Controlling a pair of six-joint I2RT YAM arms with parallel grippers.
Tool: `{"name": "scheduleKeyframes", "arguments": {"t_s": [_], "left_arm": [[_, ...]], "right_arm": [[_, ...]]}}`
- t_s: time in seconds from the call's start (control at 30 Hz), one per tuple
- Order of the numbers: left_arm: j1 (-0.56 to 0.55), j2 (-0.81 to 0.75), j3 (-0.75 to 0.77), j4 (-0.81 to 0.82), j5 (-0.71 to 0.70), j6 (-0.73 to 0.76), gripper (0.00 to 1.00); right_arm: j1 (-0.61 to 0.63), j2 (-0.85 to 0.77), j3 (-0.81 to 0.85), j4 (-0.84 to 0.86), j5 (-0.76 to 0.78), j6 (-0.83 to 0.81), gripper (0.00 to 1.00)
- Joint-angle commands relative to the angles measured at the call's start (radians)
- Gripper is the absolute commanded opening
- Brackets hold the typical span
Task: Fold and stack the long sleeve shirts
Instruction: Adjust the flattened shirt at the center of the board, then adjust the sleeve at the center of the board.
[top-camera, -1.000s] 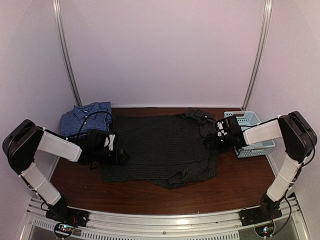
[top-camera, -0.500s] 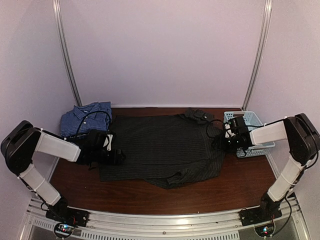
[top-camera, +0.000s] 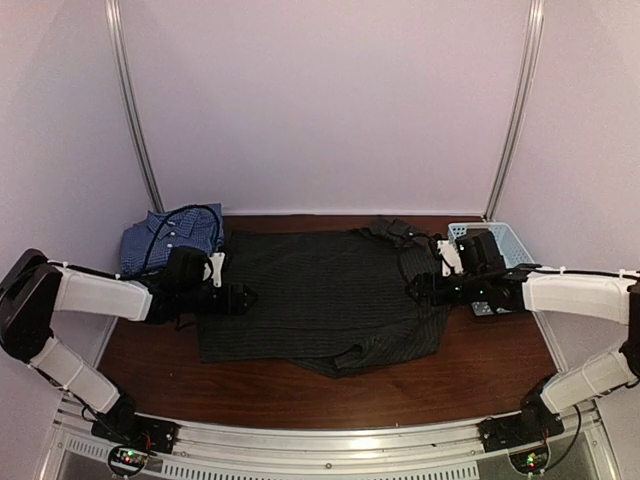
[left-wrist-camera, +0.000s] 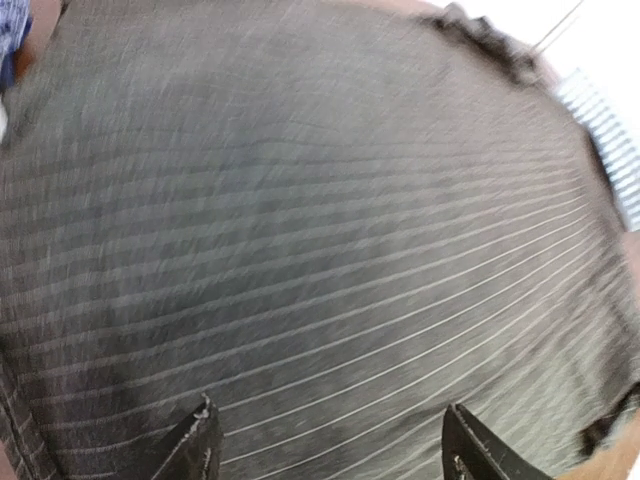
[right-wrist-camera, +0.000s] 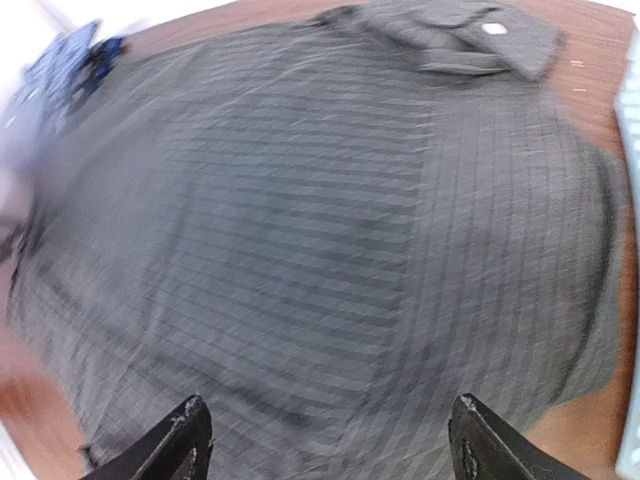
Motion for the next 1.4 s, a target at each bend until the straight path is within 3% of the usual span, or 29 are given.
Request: {"name": "scheduleKeyframes", "arguments": {"t_s": [0.0, 0.2, 0.43, 0.7, 0.9, 1.0, 1.07, 1.37], "left_arm": [[0.002, -0.074, 0.007, 0.123, 0.081, -0.032, 0.77], [0.002, -0.142, -0.004, 0.124, 0.095, -0.048, 0.77], [-0.009, -0.165, 0.000, 0.090, 0.111, -0.050, 0.76], [-0.055, -0.187, -0.024, 0.059, 0.083, -0.030, 0.76], [-0.074, -0.172, -0.044, 0.065, 0.079, -0.022, 0.76], [-0.092, -0.158, -0.044, 0.064, 0.074, -0.008, 0.76], [-0.112, -0.150, -0.045, 0.070, 0.068, 0.010, 0.76], [-0.285, -0.147, -0.086, 0.197, 0.077, 0.126, 0.75]], "right_arm": [[0.157, -0.092, -0.071, -0.026, 0.063, 0.035, 0.82], [0.405, -0.166, -0.112, -0.020, 0.157, 0.111, 0.81], [0.644, -0.020, -0.050, -0.075, 0.324, 0.126, 0.83], [0.730, 0.190, 0.068, -0.192, 0.489, 0.107, 0.86], [0.742, 0.297, 0.157, -0.267, 0.609, 0.085, 0.82], [0.741, 0.339, 0.195, -0.304, 0.666, 0.076, 0.75], [0.741, 0.359, 0.219, -0.325, 0.704, 0.069, 0.65], [0.731, 0.352, 0.262, -0.395, 0.725, 0.051, 0.13]]}}
